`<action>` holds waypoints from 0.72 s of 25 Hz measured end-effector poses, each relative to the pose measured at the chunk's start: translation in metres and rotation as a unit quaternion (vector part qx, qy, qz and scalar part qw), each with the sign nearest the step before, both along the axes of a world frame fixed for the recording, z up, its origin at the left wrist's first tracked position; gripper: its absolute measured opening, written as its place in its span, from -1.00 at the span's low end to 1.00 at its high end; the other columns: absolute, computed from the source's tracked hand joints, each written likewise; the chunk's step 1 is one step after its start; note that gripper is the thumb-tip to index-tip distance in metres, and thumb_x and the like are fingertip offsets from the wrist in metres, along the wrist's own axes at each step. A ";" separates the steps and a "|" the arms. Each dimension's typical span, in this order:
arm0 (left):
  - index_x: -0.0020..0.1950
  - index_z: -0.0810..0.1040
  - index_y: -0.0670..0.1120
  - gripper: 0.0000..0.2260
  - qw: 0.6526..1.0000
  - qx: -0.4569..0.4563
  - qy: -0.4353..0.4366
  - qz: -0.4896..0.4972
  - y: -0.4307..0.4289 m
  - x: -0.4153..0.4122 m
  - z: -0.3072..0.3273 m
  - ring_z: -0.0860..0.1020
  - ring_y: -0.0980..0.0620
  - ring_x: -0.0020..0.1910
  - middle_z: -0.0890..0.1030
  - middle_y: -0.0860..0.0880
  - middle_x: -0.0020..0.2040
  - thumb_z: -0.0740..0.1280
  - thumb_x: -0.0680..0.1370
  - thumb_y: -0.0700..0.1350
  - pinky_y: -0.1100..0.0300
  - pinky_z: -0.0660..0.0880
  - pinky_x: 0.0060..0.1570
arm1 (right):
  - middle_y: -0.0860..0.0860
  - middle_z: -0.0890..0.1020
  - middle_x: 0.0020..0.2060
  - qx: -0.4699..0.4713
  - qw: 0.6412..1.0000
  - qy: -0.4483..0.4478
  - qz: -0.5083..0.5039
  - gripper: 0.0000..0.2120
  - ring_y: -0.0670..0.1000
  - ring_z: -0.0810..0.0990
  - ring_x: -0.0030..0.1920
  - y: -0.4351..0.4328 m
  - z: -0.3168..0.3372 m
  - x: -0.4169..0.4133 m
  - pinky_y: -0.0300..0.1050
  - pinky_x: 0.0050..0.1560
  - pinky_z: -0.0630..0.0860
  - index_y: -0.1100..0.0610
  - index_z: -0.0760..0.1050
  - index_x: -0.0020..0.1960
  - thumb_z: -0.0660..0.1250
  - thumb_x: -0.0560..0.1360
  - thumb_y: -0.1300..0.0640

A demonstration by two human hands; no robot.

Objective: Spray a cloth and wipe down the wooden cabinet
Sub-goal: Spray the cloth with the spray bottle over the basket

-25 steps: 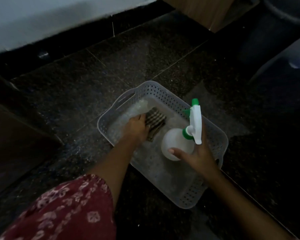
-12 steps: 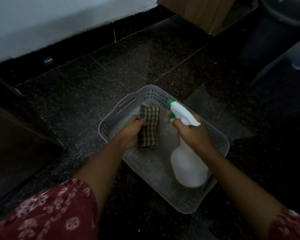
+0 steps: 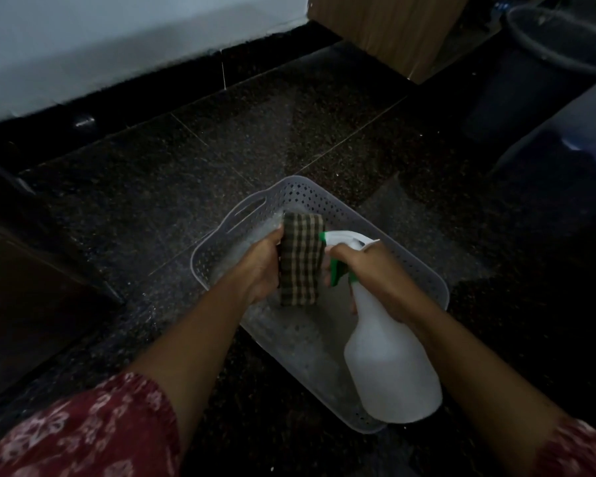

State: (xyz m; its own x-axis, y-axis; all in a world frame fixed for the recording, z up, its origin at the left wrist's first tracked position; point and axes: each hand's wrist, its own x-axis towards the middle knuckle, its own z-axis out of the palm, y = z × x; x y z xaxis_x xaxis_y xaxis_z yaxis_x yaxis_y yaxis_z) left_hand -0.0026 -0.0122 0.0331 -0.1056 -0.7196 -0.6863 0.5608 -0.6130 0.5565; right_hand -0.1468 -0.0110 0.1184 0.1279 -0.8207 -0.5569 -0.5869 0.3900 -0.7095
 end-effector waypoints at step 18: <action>0.36 0.41 -0.16 -0.51 0.999 -0.008 0.014 0.035 0.000 0.003 0.018 0.50 -0.12 0.24 0.50 -0.18 0.33 0.00 0.62 0.13 -0.07 0.45 0.16 | 0.23 0.54 -0.02 0.086 0.994 0.051 -0.039 -0.76 0.27 0.55 -0.03 0.008 0.016 0.001 -0.01 -0.16 0.52 0.14 0.43 0.17 0.25 0.50 0.20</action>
